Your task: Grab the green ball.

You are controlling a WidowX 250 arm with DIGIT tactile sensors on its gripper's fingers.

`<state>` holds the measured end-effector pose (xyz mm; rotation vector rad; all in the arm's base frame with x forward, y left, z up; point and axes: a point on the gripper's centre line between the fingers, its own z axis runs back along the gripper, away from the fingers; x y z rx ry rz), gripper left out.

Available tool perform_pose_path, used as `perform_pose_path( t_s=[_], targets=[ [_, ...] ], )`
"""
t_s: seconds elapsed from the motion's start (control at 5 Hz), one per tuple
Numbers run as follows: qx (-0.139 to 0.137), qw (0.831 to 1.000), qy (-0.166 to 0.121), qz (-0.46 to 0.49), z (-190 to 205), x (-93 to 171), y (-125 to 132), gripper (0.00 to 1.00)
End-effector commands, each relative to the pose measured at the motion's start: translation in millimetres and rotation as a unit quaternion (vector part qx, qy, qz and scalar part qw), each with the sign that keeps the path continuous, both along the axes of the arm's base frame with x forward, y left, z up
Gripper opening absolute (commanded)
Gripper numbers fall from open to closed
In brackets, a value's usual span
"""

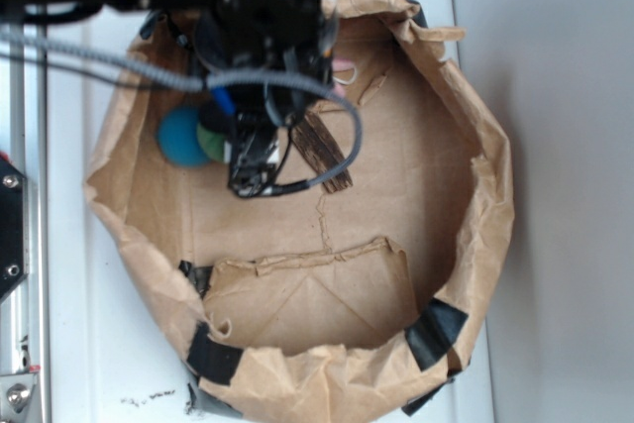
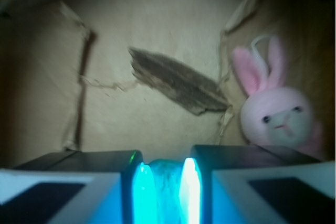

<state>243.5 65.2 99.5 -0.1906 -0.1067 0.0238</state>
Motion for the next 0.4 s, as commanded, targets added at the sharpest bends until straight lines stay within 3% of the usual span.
perform_pose_path(
  t_s=[0.0, 0.2],
  targets=[
    [-0.001, 0.999, -0.043, 0.012, 33.1, 0.7, 13.9, 0.00],
    [0.012, 0.998, -0.062, 0.023, 29.7, 0.3, 11.9, 0.00]
  ],
)
